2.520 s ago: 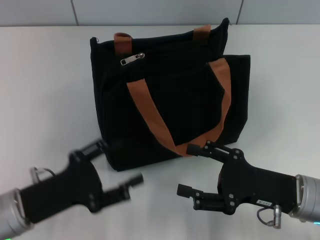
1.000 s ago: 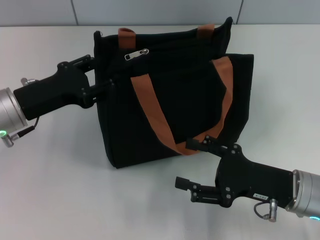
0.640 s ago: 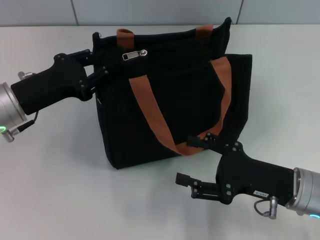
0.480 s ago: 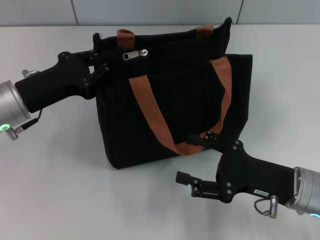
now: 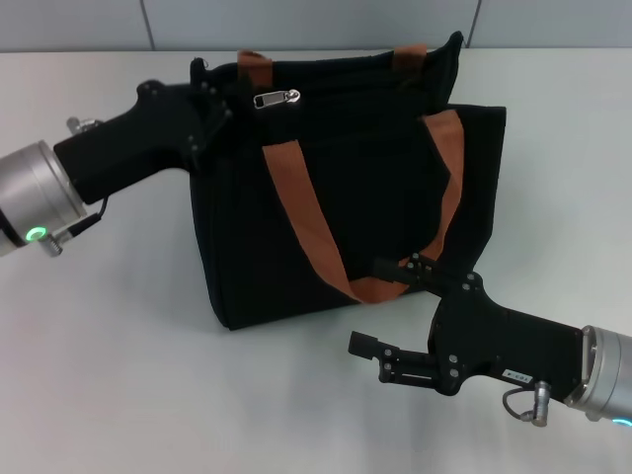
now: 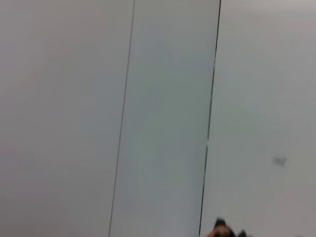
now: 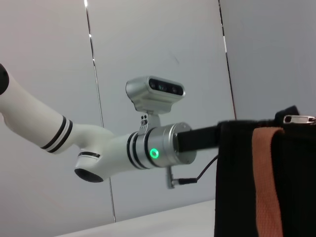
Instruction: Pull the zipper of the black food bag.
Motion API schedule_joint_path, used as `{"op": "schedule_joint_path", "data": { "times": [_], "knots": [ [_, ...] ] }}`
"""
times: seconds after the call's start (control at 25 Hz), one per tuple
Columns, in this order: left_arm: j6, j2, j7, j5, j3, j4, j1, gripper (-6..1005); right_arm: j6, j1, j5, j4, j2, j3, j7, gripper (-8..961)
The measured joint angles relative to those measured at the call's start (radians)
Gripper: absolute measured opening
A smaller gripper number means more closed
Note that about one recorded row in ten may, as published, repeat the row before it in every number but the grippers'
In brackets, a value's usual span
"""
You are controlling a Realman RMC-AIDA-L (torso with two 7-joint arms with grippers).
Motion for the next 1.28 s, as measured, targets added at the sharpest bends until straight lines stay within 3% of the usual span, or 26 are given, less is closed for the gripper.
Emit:
{"op": "schedule_joint_path", "data": {
  "times": [0.32,0.48,1.0,1.28],
  "knots": [
    [0.035,0.000,0.049,-0.058,0.002,-0.093,-0.089,25,0.001,-0.007,0.000,0.023,0.000,0.066,0.000,823],
    [0.102,-0.001,0.049,-0.058,0.002,-0.099,-0.104,26,-0.027,-0.025,0.000,0.032,0.000,0.131,-0.014,822],
    [0.113,-0.001,0.014,-0.113,0.022,-0.150,-0.136,30,-0.038,-0.006,0.000,0.141,0.000,0.376,0.019,819],
    [0.054,0.000,-0.049,-0.117,0.041,-0.157,-0.185,33,-0.097,0.011,-0.001,0.132,-0.005,0.433,0.335,818]
  ]
}}
